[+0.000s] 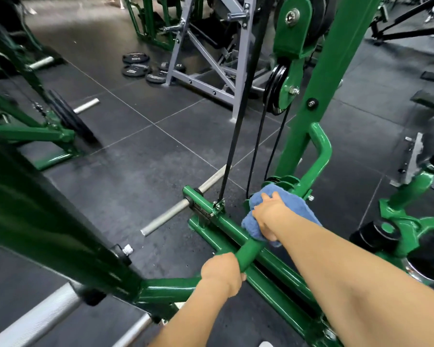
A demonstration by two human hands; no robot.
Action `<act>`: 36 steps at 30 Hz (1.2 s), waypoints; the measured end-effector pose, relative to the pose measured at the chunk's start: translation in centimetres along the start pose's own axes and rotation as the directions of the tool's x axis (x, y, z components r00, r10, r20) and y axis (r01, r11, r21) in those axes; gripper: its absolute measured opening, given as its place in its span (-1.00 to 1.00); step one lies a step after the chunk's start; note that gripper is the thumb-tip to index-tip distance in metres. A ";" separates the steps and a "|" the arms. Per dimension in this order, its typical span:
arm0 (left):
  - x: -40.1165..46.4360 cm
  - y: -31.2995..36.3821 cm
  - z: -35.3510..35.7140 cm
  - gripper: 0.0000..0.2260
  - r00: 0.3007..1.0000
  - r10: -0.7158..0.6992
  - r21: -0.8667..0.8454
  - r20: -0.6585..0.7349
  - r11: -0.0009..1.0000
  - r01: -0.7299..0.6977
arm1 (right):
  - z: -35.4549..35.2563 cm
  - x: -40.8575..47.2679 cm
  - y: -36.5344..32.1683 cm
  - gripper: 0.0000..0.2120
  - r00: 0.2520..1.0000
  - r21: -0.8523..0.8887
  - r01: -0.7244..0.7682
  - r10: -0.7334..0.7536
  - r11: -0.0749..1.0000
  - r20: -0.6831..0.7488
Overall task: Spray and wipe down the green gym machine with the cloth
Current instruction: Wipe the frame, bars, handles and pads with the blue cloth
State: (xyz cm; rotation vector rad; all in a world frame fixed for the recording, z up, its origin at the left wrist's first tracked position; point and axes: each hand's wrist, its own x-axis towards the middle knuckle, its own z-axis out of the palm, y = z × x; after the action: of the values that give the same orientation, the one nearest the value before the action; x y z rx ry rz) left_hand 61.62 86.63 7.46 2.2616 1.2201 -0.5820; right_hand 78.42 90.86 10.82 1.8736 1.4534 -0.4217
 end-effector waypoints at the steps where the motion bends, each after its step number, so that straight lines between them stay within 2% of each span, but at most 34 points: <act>1: 0.0 0.0 0.0 -0.61 1.000 -0.004 -0.004 -0.001 1.000 0.004 | 0.6 1.4 0.0 -0.50 0.998 -0.085 0.014 -0.018 0.996 -0.055; 2: 0.1 0.0 -0.1 -0.61 1.000 -0.002 -0.004 0.001 1.000 0.002 | 0.8 2.4 0.3 -0.63 0.997 -0.142 0.012 -0.023 0.990 -0.075; 3: 0.1 0.1 -0.2 -0.61 1.000 0.001 -0.008 0.004 1.000 -0.001 | 0.5 1.6 0.3 -0.85 0.996 -0.076 0.034 -0.039 0.997 -0.078; 4: 0.0 0.0 -0.3 -0.61 1.000 0.001 -0.011 0.007 1.000 -0.001 | 0.2 0.6 0.1 -0.88 0.997 0.024 0.040 -0.038 0.999 -0.061; 5: 0.0 0.1 -0.4 -0.60 1.000 0.001 -0.014 0.009 1.000 -0.001 | -0.6 -0.7 0.0 -0.74 1.000 0.134 -0.022 0.025 0.991 -0.015; 6: 0.0 0.0 -0.3 -0.60 1.000 0.001 -0.017 0.007 1.000 -0.001 | -1.2 -1.9 -0.1 -0.74 0.997 0.200 -0.055 0.064 0.978 -0.038; 7: -0.1 0.0 -0.2 -0.61 1.000 0.003 -0.019 0.005 1.000 -0.003 | -1.1 -3.1 -0.3 -0.84 0.998 0.183 -0.056 0.061 0.982 -0.018; 8: -0.1 0.0 -0.2 -0.61 1.000 0.003 -0.023 -0.002 1.000 -0.003 | -0.3 -3.3 -0.3 -0.83 0.998 0.145 -0.057 0.058 0.988 -0.002; 10: -0.4 -0.1 0.1 -0.62 1.000 0.002 -0.045 -0.021 0.999 -0.003 | 1.3 -3.7 -0.9 -0.48 0.996 0.144 -0.070 0.078 0.987 -0.051; 12: -0.7 -0.4 0.4 -0.62 0.999 0.008 -0.082 -0.038 0.997 -0.011 | 2.0 -4.9 -1.4 -0.33 0.995 0.199 -0.081 0.091 0.977 -0.042; 16: -1.6 -1.3 0.7 -0.51 0.999 0.025 -0.070 -0.040 0.997 -0.028 | 1.7 -6.4 -3.8 -0.47 1.000 0.207 0.005 -0.006 0.978 0.003; 20: -3.7 -3.6 0.1 -0.52 0.998 0.000 0.037 -0.057 0.999 0.003 | 1.8 -8.5 -9.3 -0.44 0.998 0.153 0.052 -0.057 0.987 0.025; 25: -7.2 -7.7 -0.1 -0.48 0.989 -0.097 0.171 -0.107 0.979 0.115 | 2.0 -11.2 -12.4 -0.38 0.996 0.193 0.085 -0.085 0.977 -0.008; 30: -10.2 -10.2 -0.4 -0.69 0.977 -0.097 -0.001 -0.188 0.995 0.099 | 1.3 -12.7 -15.9 -0.44 0.996 0.194 0.083 -0.083 0.977 -0.007; 33: -10.9 -11.2 -0.8 -0.64 0.946 -0.041 -0.078 -0.323 0.997 0.017 | -0.1 -12.8 -17.7 -0.52 0.998 0.104 0.066 -0.066 0.992 -0.007; 34: -11.3 -11.3 -0.7 -0.61 0.932 -0.019 -0.087 -0.362 0.996 -0.014 | -0.3 -12.6 -18.5 -0.54 0.996 0.091 0.086 -0.084 0.992 -0.030; 36: -11.4 -11.7 -0.4 -0.70 0.892 0.037 -0.102 -0.450 0.990 -0.093 | -0.2 -12.5 -20.0 -0.51 0.984 0.098 0.133 -0.119 0.986 -0.131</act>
State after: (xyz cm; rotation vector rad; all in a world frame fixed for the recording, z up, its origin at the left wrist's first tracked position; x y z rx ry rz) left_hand 45.97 85.17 11.76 2.3946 1.3376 0.0527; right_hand 55.76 84.35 12.23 1.9269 1.6689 -0.4569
